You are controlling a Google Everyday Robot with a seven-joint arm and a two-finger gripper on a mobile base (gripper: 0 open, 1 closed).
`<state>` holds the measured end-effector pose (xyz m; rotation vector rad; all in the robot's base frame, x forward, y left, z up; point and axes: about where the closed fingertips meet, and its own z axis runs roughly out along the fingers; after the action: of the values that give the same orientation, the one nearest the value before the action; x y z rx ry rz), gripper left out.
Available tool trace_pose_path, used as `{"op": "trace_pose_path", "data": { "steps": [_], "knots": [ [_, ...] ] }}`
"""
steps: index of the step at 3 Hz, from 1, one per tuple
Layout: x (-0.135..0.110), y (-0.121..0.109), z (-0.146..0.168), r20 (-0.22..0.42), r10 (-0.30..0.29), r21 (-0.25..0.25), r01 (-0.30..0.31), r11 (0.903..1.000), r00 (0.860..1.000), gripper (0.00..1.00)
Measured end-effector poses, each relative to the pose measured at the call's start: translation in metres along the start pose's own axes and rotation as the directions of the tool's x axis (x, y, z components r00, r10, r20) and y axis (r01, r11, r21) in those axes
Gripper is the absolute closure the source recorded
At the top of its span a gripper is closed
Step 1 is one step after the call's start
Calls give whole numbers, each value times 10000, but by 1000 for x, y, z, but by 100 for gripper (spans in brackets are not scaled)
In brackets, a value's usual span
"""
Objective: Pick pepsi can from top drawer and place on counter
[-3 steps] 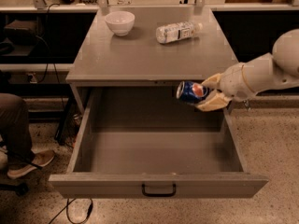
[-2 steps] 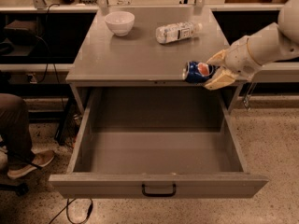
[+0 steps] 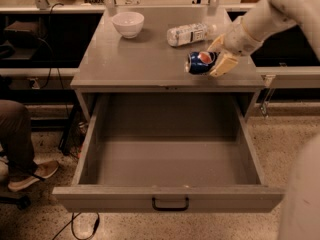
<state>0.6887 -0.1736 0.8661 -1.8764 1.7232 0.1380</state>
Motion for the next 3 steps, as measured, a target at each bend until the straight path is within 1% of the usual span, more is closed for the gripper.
{"op": "trace_pose_path", "data": {
  "steps": [1, 2, 3],
  "knots": [
    [-9, -31, 14, -536, -148, -287, 133, 9995, 9985, 82],
    [-19, -57, 25, -1000, -80, -391, 41, 9992, 9950, 50],
    [-23, -66, 29, -1217, -62, -457, 6, 9990, 9925, 28]
  ]
}}
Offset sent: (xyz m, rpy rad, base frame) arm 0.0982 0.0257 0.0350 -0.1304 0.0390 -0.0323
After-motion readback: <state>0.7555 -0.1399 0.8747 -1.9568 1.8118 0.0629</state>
